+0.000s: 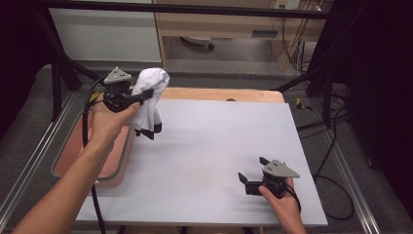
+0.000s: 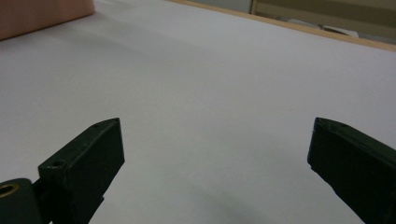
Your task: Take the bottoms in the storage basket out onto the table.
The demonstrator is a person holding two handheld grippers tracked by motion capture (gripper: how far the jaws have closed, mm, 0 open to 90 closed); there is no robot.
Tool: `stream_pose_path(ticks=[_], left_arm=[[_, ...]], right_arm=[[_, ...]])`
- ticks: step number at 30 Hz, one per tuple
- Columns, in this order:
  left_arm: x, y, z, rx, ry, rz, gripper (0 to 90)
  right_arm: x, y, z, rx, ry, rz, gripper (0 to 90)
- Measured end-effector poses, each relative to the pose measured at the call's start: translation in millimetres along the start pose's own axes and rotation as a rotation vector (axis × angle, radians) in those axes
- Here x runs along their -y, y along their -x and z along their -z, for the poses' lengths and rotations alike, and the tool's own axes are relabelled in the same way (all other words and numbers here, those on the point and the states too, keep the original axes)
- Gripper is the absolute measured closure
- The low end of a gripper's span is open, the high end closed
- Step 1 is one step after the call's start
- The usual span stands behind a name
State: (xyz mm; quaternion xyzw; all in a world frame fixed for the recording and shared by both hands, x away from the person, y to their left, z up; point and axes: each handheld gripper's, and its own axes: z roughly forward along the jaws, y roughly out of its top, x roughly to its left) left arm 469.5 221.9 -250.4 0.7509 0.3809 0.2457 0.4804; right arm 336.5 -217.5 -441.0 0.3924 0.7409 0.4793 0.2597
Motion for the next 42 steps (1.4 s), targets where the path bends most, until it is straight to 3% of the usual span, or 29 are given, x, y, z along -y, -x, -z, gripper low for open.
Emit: stream_pose_path(ticks=[6, 9, 13, 22, 32, 37, 42], left_arm=[[-4.8, 0.6, -3.0, 0.005, 0.0, 0.0, 76.4], [-4.8, 2.2, -3.9, 0.02, 0.012, 0.02, 76.4], [-4.1, 4.7, -10.7, 0.015, -0.008, 0.004, 76.4], [-3.2, 7.1, -20.6, 0.025, 0.018, 0.048, 76.4], [-9.7, 14.0, -31.6, 0.028, 0.004, 0.037, 76.4], [-9.2, 15.2, -35.8, 0.031, 0.015, 0.066, 76.4], [-7.8, 18.9, -41.1, 0.04, 0.008, 0.063, 76.3]], right_arm=[[0.4, -0.8, 0.3, -0.037, -0.001, 0.011, 4.1], [0.7, -2.3, -0.1, -0.044, -0.011, 0.02, 5.0], [-0.3, -3.0, -1.1, -0.045, -0.013, 0.022, 5.4], [-0.4, -1.6, -5.0, -0.043, -0.022, 0.017, 6.0], [-1.7, -4.3, -7.4, -0.043, -0.023, 0.036, 6.2], [-1.6, -5.0, -8.2, -0.045, -0.024, 0.044, 5.8], [-2.7, -6.0, -8.0, -0.05, -0.014, 0.046, 5.2]])
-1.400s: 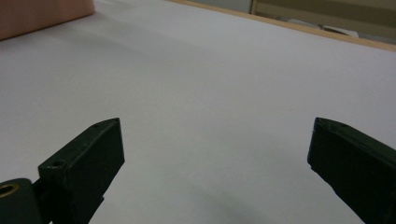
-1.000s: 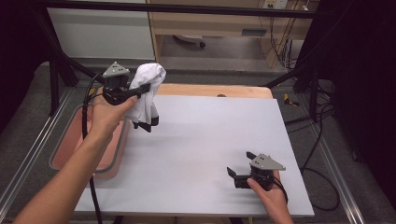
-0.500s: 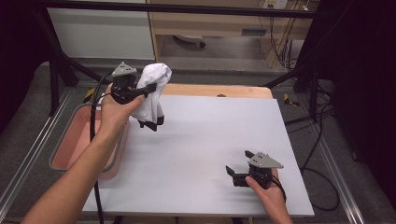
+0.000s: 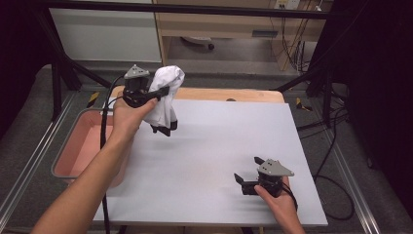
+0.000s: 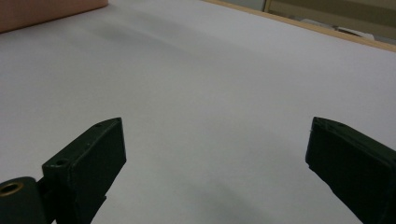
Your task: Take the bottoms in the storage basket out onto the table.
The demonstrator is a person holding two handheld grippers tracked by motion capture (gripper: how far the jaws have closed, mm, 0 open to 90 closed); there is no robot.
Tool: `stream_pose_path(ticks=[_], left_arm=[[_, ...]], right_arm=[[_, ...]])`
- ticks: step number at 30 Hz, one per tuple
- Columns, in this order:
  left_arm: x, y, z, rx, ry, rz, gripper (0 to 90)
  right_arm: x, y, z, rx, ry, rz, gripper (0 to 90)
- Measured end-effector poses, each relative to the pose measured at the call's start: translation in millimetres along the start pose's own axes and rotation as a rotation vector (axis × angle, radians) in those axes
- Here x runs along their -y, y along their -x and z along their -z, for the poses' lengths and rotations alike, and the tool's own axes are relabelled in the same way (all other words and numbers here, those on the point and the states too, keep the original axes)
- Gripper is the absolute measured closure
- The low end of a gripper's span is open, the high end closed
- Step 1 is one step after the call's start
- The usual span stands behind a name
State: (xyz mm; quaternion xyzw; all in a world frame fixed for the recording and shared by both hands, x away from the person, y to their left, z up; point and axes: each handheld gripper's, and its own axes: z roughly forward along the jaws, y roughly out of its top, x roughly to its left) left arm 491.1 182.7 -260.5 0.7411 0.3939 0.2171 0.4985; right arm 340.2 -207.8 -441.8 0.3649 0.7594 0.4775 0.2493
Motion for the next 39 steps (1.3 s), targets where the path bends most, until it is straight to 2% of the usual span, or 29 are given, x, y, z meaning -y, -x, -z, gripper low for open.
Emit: stream_pose_path(ticks=[5, 8, 15, 29, 39], left_arm=[[0.0, 2.8, -6.5, 0.007, 0.01, 0.018, 76.3], [1.0, 5.4, -10.4, 0.031, 0.024, 0.051, 76.3], [0.5, 14.8, -19.2, 0.037, 0.005, 0.022, 76.3], [6.4, 25.1, -30.7, 0.054, -0.029, 0.012, 76.2], [10.8, 37.0, -38.4, 0.079, -0.056, -0.017, 76.1]], right_arm=[[-0.2, -0.4, 0.2, -0.008, 0.004, 0.003, 5.2], [-0.6, -0.6, 0.1, -0.007, 0.005, 0.002, 5.3], [-1.0, -0.9, -0.3, -0.002, 0.002, 0.007, 5.3], [-1.4, -0.7, 0.7, -0.006, 0.011, 0.004, 4.5], [-1.7, -0.4, 0.8, -0.004, 0.01, 0.001, 4.6]])
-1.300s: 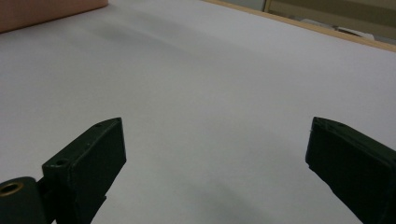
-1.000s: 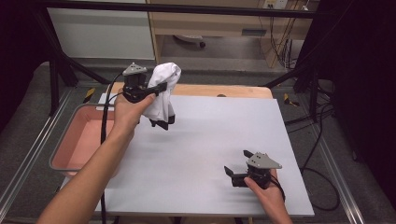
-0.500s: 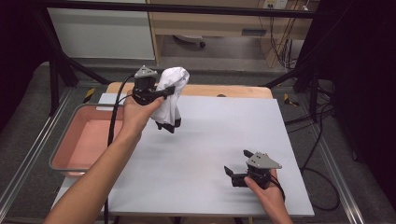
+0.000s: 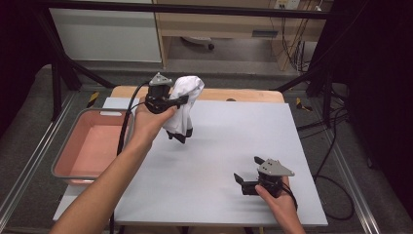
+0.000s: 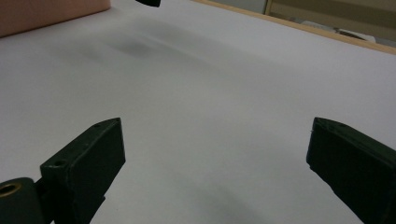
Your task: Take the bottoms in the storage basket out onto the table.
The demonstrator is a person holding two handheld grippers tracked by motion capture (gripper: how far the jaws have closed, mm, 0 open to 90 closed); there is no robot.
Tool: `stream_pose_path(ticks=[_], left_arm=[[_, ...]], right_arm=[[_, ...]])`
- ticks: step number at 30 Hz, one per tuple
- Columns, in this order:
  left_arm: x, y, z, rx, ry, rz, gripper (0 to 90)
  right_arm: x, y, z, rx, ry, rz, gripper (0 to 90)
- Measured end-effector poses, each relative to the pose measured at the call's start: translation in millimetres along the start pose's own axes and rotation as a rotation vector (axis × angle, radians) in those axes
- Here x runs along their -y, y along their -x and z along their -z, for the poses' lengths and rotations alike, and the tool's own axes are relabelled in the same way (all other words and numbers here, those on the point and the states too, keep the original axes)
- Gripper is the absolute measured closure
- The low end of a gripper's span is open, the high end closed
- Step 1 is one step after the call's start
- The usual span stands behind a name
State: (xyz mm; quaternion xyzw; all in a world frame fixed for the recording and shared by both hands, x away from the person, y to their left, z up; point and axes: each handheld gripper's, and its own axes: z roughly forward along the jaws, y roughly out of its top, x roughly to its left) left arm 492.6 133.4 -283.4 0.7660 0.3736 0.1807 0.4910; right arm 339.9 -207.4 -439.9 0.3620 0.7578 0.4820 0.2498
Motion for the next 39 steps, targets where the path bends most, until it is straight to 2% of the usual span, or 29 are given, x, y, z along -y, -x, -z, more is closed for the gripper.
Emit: stream_pose_path(ticks=[6, 23, 39], left_arm=[[3.7, 6.5, -6.1, 0.011, -0.012, -0.009, 76.1], [17.1, 13.5, -19.2, 0.03, -0.043, -0.013, 76.0], [31.6, 17.2, -27.6, 0.056, -0.064, 0.0, 76.0]], right_arm=[[0.0, -0.5, 0.2, 0.0, 0.002, 0.004, 4.5], [-0.1, -0.5, 0.9, 0.0, 0.001, 0.001, 4.6], [0.1, -0.1, 1.8, -0.003, -0.001, 0.002, 4.6]])
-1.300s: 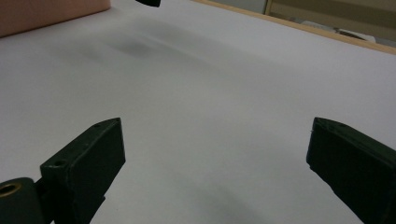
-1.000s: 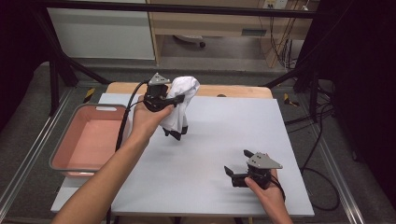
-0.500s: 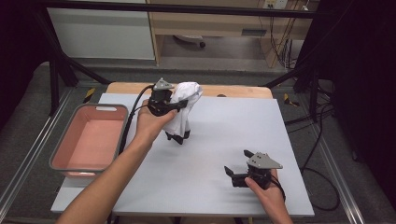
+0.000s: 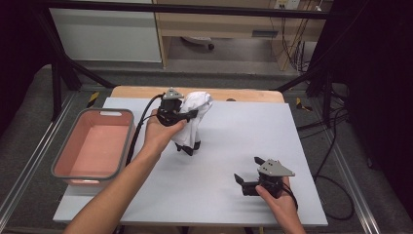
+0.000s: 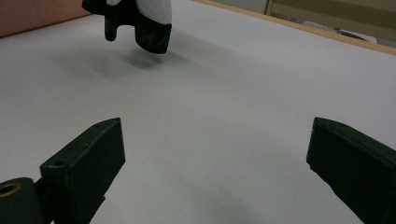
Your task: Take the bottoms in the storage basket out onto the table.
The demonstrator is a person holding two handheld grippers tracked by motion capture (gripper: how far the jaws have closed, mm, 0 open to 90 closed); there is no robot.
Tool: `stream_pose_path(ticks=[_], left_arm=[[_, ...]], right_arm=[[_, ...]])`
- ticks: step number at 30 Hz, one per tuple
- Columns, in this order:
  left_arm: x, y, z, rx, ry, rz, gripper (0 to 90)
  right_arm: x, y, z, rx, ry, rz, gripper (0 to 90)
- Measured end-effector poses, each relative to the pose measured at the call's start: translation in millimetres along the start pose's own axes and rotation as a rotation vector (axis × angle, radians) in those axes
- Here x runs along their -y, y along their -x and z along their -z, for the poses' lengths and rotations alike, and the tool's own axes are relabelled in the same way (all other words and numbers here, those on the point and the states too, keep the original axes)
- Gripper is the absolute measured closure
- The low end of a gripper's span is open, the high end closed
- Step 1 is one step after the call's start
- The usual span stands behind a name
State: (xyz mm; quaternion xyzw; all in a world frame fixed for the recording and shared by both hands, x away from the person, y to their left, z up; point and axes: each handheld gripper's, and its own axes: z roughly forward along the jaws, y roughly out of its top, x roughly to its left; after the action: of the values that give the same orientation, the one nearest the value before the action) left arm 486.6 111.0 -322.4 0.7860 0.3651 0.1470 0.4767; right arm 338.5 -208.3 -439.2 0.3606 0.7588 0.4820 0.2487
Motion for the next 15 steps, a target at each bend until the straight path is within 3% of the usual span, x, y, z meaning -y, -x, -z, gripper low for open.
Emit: stream_pose_path(ticks=[15], left_arm=[[11.0, -2.2, -4.4, 0.007, -0.024, 0.013, 75.9]], right_arm=[[0.4, 0.2, -0.5, -0.003, -0.007, -0.003, 4.6]])
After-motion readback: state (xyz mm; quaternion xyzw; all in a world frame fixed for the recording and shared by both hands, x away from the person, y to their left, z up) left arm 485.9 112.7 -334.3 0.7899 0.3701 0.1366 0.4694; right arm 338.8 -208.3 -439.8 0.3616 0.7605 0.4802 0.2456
